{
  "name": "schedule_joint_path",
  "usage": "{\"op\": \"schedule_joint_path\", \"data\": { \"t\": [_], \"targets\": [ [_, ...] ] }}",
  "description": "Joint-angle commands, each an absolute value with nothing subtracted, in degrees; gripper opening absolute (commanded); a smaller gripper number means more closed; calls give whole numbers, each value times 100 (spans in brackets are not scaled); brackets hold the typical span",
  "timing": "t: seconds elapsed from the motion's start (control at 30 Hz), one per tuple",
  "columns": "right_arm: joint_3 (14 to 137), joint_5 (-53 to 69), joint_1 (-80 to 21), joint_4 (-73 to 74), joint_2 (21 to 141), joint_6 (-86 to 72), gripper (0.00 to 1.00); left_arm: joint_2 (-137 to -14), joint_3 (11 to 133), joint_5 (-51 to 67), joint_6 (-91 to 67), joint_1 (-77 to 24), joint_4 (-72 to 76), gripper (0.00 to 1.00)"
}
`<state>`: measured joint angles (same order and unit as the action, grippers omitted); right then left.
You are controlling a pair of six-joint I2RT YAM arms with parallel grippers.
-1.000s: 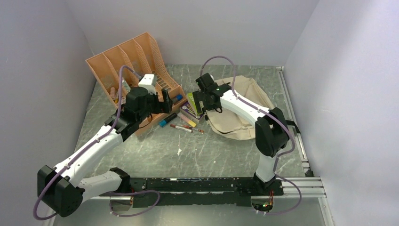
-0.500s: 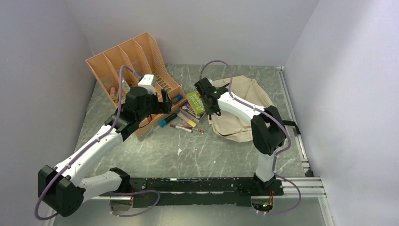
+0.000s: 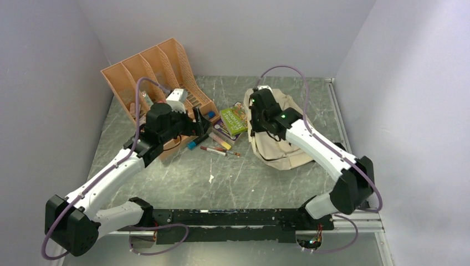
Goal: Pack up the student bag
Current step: Pick up the student bag at the center of the board, then unzip the student bag at the center of the board.
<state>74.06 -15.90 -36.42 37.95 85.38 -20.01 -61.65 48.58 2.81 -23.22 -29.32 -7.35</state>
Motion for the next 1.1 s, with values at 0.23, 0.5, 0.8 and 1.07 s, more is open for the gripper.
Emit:
{"op": "schedule_joint_path", "data": {
  "t": [0.23, 0.5, 0.8, 1.07],
  "targets": [
    [6722, 281, -3642, 2449, 7421, -3347, 0, -6375, 4416, 1930, -2925, -3266, 1350, 98],
    [6207, 1067, -3209, 1492, 7238, -4035, 1, -6755, 4114, 2014, -3132, -3812, 2221, 92],
    [5800, 2494, -2554, 632, 7332, -4540, 0, -7185, 4018, 1853, -3404, -4004, 2585, 89],
    [5682, 2759, -2536, 451, 7210, -4599, 2, -7788, 4279, 2007, -3562, -4015, 2864, 82]
  ]
}}
